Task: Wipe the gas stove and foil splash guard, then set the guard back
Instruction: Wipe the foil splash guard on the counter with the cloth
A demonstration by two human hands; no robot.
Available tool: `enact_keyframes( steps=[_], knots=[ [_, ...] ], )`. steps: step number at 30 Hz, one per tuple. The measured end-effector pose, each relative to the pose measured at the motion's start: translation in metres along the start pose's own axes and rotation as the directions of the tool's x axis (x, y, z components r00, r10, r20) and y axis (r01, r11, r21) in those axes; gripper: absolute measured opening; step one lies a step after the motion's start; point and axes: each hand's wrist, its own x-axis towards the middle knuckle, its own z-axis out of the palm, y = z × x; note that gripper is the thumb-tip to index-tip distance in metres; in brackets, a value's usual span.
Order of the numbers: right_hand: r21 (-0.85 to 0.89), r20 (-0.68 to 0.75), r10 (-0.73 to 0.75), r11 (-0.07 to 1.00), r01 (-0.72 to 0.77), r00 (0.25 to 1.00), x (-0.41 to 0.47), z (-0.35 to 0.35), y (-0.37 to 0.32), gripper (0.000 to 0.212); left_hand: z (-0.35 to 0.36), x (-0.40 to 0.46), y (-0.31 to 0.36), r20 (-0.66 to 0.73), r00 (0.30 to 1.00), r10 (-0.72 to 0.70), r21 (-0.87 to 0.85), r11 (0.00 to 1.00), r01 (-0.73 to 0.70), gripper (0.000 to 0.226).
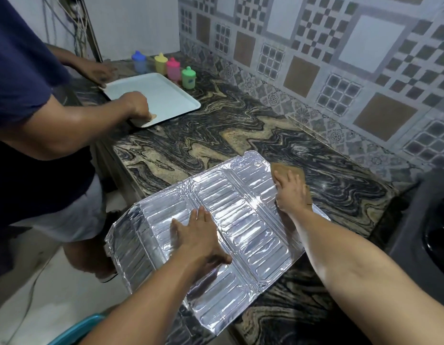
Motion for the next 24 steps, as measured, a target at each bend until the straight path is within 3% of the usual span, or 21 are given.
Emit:
enact_keyframes(
  steps=[2, 5, 8, 9, 11, 13, 14, 16, 17, 19, 21, 22, 24],
  knots=[
    [0.040, -0.065, 0.051, 0.998, -0.048, 0.997, -0.003, -0.004, 0.008, 0.058, 0.001, 0.000, -0.001, -0.011, 1.000, 0.009, -0.003, 1.000, -0.010, 0.141],
    [0.085, -0.216, 0.133, 0.990, -0.117, 0.967, -0.003, -0.018, 0.011, 0.046, 0.003, -0.003, -0.001, -0.031, 0.999, 0.021, -0.017, 1.000, -0.022, 0.140],
    [0.243, -0.313, 0.133, 0.968, -0.056, 0.941, -0.006, -0.047, -0.024, 0.043, 0.001, -0.003, -0.003, -0.030, 0.999, 0.021, -0.015, 1.000, -0.022, 0.140],
    [0.396, -0.296, 0.149, 0.918, -0.021, 0.944, -0.010, -0.057, -0.041, 0.041, 0.001, -0.003, -0.002, -0.027, 0.999, 0.021, -0.016, 1.000, -0.021, 0.141],
    [0.725, -0.136, 0.112, 0.689, 0.022, 0.984, -0.026, -0.069, -0.077, 0.034, 0.000, -0.003, -0.002, -0.023, 1.000, 0.022, -0.023, 0.999, -0.022, 0.141],
    [0.850, 0.068, -0.021, 0.524, -0.047, 0.998, -0.045, -0.062, -0.101, 0.026, 0.000, -0.005, -0.001, -0.024, 0.999, 0.025, -0.037, 0.999, -0.026, 0.140],
    [0.843, 0.141, -0.051, 0.530, -0.093, 0.989, -0.053, -0.055, -0.107, 0.028, 0.000, -0.005, -0.001, -0.027, 0.999, 0.026, -0.038, 0.999, -0.027, 0.138],
    [0.650, 0.117, 0.028, 0.753, -0.099, 0.993, -0.063, -0.043, -0.105, 0.037, 0.000, -0.006, 0.000, -0.040, 0.999, 0.027, -0.029, 0.999, -0.028, 0.135],
    [0.475, -0.003, 0.098, 0.876, -0.085, 0.995, -0.065, -0.038, -0.097, 0.041, 0.000, -0.006, 0.000, -0.043, 0.999, 0.029, -0.028, 0.999, -0.031, 0.134],
    [0.273, -0.251, 0.039, 0.962, 0.032, 0.967, -0.073, -0.032, -0.087, 0.043, -0.001, -0.007, 0.001, -0.042, 0.998, 0.037, -0.039, 0.999, -0.038, 0.133],
    [0.196, -0.427, -0.273, 0.903, 0.382, 0.862, -0.081, -0.023, -0.089, 0.033, -0.002, -0.006, 0.001, -0.042, 0.999, 0.031, -0.052, 0.998, -0.033, 0.133],
    [0.124, -0.432, -0.463, 0.820, 0.559, 0.774, -0.085, -0.018, -0.093, 0.030, -0.002, -0.006, 0.001, -0.041, 0.999, 0.026, -0.054, 0.998, -0.028, 0.134],
    [0.017, -0.230, -0.767, 0.613, 0.790, 0.599, -0.087, -0.001, -0.097, 0.035, -0.003, -0.006, 0.001, -0.039, 0.999, 0.022, -0.050, 0.998, -0.024, 0.132]
  ],
)
